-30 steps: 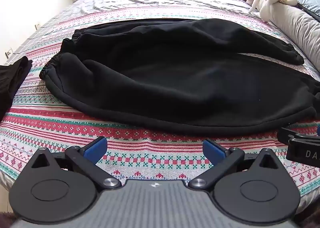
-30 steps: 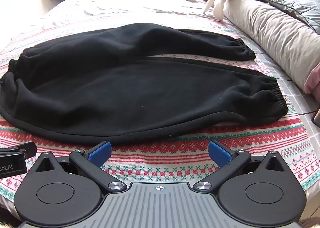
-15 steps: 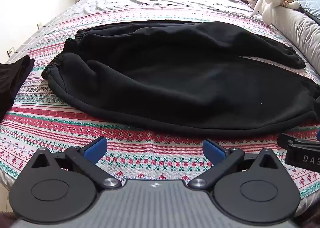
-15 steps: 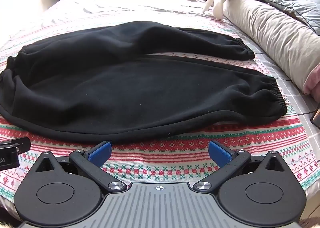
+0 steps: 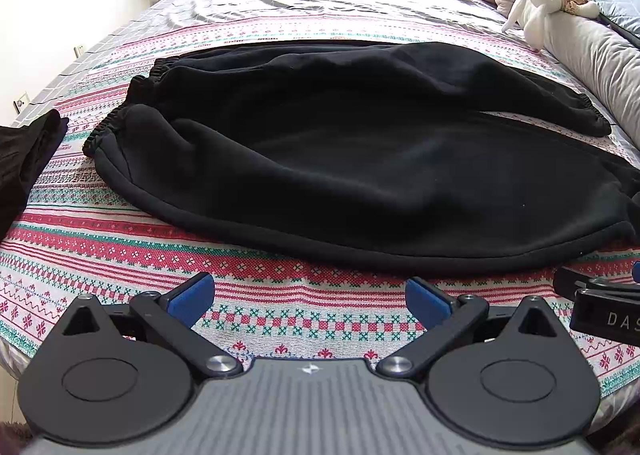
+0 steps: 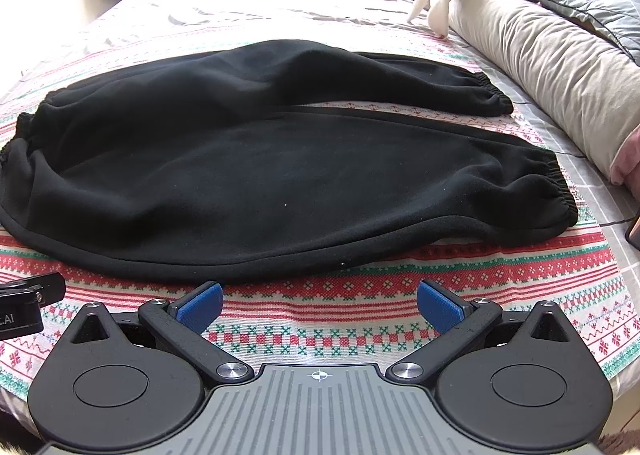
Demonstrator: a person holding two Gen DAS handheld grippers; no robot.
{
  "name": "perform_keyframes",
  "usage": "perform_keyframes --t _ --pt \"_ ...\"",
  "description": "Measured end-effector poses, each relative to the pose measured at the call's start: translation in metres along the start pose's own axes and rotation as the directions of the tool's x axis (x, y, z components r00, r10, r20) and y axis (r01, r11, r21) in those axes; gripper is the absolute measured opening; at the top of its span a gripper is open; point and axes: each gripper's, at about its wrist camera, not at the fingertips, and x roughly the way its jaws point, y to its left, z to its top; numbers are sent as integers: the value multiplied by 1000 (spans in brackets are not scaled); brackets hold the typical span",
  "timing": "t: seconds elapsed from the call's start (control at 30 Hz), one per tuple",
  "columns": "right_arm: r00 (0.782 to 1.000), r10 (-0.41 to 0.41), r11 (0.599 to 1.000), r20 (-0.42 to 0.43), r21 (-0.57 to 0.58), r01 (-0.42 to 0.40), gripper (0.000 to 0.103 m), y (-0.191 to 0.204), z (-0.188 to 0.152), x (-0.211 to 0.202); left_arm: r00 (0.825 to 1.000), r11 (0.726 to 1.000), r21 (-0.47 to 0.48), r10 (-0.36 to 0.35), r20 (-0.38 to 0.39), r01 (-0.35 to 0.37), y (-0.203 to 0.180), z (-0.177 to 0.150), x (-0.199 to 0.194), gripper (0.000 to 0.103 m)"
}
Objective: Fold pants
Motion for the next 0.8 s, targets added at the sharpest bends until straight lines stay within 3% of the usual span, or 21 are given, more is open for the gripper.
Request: perform_keyframes --t 0.8 --pt "1000 2 1000 -3 3 -2 103 -1 0 1 1000 1000 3 5 1 -5 -2 -2 1 103"
